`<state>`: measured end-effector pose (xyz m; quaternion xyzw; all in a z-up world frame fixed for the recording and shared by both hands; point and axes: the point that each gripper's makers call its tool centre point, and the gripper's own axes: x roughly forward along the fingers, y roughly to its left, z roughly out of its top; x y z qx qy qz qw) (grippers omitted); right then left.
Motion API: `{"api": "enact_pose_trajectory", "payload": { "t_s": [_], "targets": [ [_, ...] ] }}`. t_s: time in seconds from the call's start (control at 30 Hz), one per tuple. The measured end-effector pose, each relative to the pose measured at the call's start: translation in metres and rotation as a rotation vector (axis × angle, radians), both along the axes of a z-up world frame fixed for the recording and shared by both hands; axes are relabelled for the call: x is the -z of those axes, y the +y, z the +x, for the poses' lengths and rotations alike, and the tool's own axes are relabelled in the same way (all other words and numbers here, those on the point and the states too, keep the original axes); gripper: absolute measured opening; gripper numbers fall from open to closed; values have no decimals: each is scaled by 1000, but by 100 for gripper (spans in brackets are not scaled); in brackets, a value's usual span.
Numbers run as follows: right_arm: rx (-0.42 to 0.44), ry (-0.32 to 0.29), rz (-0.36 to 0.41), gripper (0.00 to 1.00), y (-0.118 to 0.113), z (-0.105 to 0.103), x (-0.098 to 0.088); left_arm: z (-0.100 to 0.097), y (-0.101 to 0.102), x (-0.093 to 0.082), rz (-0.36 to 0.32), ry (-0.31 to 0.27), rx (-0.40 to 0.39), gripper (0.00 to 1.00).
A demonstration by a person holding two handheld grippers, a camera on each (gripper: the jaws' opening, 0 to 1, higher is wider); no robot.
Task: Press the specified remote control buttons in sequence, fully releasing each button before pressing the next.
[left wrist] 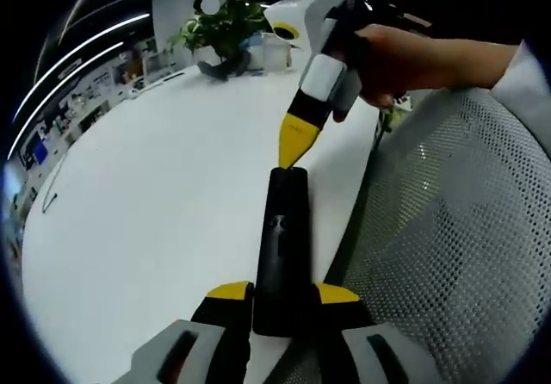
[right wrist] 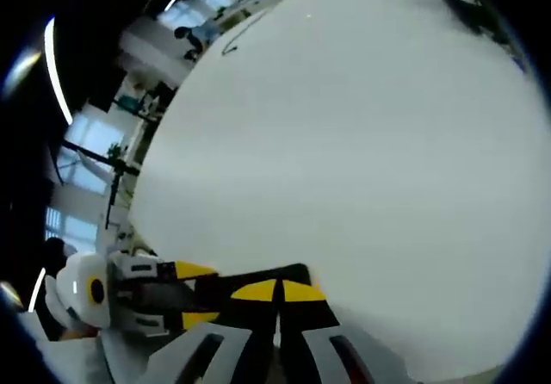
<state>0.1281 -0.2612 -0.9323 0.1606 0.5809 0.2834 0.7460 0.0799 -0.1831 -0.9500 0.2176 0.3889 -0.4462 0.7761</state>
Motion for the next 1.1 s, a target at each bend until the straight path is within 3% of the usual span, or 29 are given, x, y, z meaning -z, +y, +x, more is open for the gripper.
{"api": "enact_pose_trajectory", "payload": {
  "t_s": [0.17,0.27,0.4,1.1],
  "targets": [
    [5,20,-1,0,0,-1,3,0,4,0,14,6,-14,26],
    [-7,-10,-24,0,-1,2,3,-1,6,0,22,9,-14,26],
    [-17,-8,-37,0,-2,1,6,-1,6,0,27,9,-1,24],
    [37,-15,-15,0,-5,6,6,6,0,-1,-31,-18,24,24]
  ]
}}
